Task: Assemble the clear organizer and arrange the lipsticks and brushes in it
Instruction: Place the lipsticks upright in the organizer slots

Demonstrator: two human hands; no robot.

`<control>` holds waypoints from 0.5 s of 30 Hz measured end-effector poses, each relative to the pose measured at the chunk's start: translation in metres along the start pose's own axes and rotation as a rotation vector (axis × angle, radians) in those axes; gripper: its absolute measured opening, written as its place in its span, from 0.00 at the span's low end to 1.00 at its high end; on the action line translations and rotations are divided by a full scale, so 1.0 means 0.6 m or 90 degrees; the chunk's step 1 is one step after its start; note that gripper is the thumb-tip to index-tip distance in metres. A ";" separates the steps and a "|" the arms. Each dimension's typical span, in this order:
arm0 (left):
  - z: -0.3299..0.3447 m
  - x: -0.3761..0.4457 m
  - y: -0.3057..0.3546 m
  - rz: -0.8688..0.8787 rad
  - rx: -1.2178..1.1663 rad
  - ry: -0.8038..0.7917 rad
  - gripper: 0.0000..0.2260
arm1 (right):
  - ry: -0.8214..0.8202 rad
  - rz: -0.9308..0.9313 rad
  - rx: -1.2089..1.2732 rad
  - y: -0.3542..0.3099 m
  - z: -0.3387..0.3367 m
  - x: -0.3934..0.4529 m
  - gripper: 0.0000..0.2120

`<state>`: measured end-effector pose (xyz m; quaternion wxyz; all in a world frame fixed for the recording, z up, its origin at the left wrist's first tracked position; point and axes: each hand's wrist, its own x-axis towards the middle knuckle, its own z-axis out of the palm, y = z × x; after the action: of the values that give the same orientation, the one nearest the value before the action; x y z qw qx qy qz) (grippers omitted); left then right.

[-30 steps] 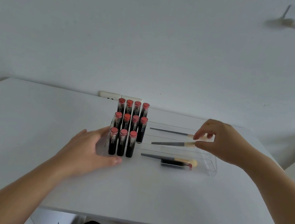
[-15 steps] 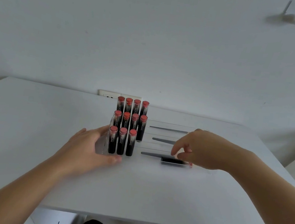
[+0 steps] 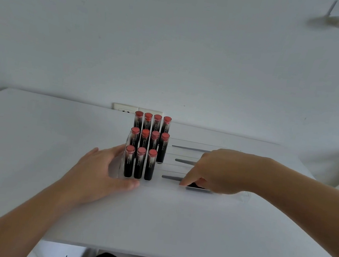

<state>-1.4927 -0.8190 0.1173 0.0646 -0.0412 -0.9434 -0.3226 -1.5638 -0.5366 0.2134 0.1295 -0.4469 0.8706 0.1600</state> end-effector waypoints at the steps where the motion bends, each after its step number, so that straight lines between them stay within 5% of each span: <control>1: 0.001 0.001 -0.001 0.008 -0.001 -0.001 0.41 | -0.008 -0.003 -0.012 0.001 0.000 -0.001 0.21; 15: -0.001 0.000 0.002 0.004 -0.001 -0.003 0.43 | 0.022 0.007 -0.095 0.043 0.031 -0.035 0.16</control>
<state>-1.4928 -0.8186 0.1186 0.0630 -0.0452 -0.9431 -0.3232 -1.5714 -0.4999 0.2085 0.0798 -0.4534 0.8606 0.2177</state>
